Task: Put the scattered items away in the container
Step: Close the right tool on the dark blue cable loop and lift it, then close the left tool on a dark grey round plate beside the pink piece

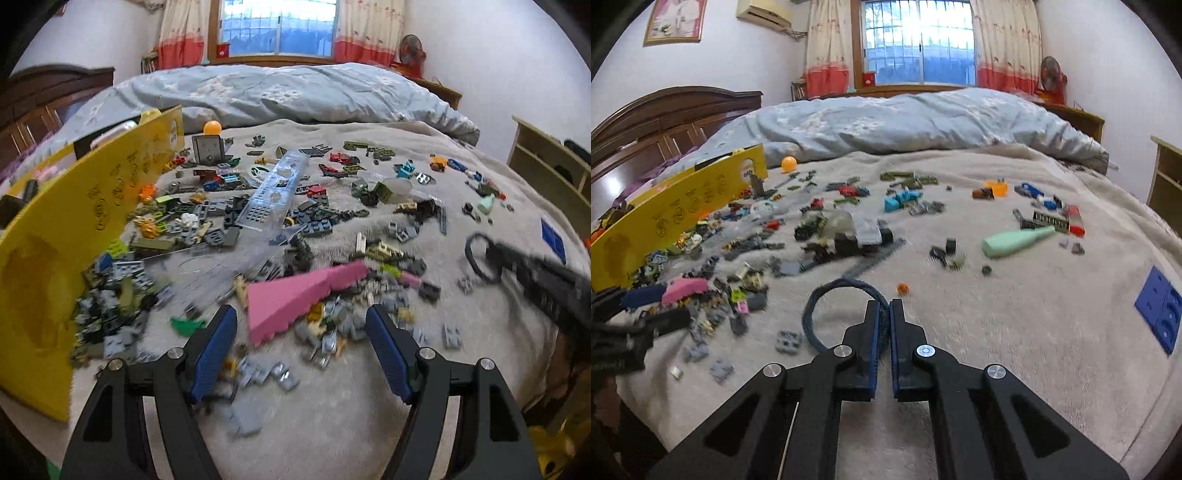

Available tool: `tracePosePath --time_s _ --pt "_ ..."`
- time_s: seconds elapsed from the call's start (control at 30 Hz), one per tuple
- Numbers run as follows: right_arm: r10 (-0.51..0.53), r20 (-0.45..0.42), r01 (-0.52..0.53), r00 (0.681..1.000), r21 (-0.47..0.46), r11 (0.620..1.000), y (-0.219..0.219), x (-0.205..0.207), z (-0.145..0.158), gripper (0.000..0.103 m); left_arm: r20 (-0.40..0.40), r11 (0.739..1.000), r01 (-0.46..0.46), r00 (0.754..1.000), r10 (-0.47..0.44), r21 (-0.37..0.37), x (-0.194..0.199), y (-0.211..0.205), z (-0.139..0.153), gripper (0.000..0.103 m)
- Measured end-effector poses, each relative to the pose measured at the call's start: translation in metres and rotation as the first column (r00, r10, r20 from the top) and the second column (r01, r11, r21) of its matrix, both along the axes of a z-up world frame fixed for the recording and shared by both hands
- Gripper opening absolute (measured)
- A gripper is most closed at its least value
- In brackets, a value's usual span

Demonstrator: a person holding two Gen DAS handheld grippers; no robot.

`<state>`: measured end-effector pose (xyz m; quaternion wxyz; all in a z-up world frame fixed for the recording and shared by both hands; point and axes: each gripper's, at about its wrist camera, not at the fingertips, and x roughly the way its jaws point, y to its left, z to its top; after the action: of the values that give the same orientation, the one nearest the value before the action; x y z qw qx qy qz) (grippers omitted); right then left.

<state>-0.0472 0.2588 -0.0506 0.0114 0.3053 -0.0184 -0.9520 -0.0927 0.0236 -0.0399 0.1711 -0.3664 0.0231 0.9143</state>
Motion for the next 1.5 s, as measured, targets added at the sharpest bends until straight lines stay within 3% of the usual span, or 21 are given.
tracePosePath --time_s 0.07,0.17,0.3,0.4,0.5,0.57,0.63,0.8,1.03,1.17,1.3,1.5 --pt "0.003 -0.002 -0.003 1.000 0.008 1.000 -0.003 0.000 -0.005 0.005 0.004 0.999 0.020 1.000 -0.020 0.037 -0.005 0.003 0.002 0.044" --pt "0.006 -0.015 -0.006 1.000 0.027 1.000 -0.007 -0.001 -0.008 0.006 0.014 0.994 0.074 0.997 -0.075 0.078 -0.013 0.017 0.005 0.034" --pt "0.011 -0.016 -0.011 1.000 -0.012 1.000 -0.001 -0.001 -0.011 0.006 0.038 0.973 0.175 0.982 -0.183 0.153 -0.014 0.043 0.009 0.034" --pt "0.018 -0.021 -0.019 1.000 -0.033 0.999 0.002 -0.001 -0.013 0.006 0.020 0.976 0.186 0.982 -0.189 0.113 -0.007 0.051 0.011 0.035" --pt "0.020 -0.031 -0.021 0.999 -0.040 0.999 0.003 0.000 -0.014 0.006 0.013 0.987 0.147 0.989 -0.148 0.071 -0.002 0.041 0.012 0.041" --pt "0.021 -0.038 -0.023 0.999 -0.050 0.998 0.004 0.000 -0.015 0.006 0.005 0.994 0.096 0.995 -0.096 0.046 -0.001 0.028 0.012 0.050" --pt "0.022 -0.045 -0.025 0.999 -0.066 0.998 0.006 0.000 -0.017 0.006 0.004 0.999 0.031 1.000 -0.031 0.024 -0.004 0.012 0.009 0.052" --pt "0.025 -0.053 -0.030 0.998 -0.084 0.996 0.008 0.001 -0.018 0.005 0.029 0.998 -0.038 0.999 0.037 0.043 -0.015 -0.011 0.003 0.052" --pt "0.027 -0.054 -0.032 0.998 -0.092 0.995 0.009 0.001 -0.018 0.005 -0.012 1.000 0.022 1.000 -0.022 -0.003 -0.014 0.014 0.004 0.052" --pt "0.028 -0.058 -0.034 0.998 -0.098 0.995 0.010 0.001 -0.018 0.006 -0.052 0.996 0.050 0.997 -0.054 -0.068 -0.009 0.033 0.005 0.051" --pt "0.030 -0.061 -0.036 0.998 -0.107 0.994 0.011 0.001 -0.018 0.006 -0.036 0.996 0.080 0.996 -0.081 -0.026 -0.008 0.037 0.003 0.048" --pt "0.034 -0.066 -0.042 0.997 -0.127 0.991 0.013 0.001 -0.018 0.006 -0.019 0.999 0.036 0.999 -0.036 0.001 -0.018 0.033 0.000 0.038"
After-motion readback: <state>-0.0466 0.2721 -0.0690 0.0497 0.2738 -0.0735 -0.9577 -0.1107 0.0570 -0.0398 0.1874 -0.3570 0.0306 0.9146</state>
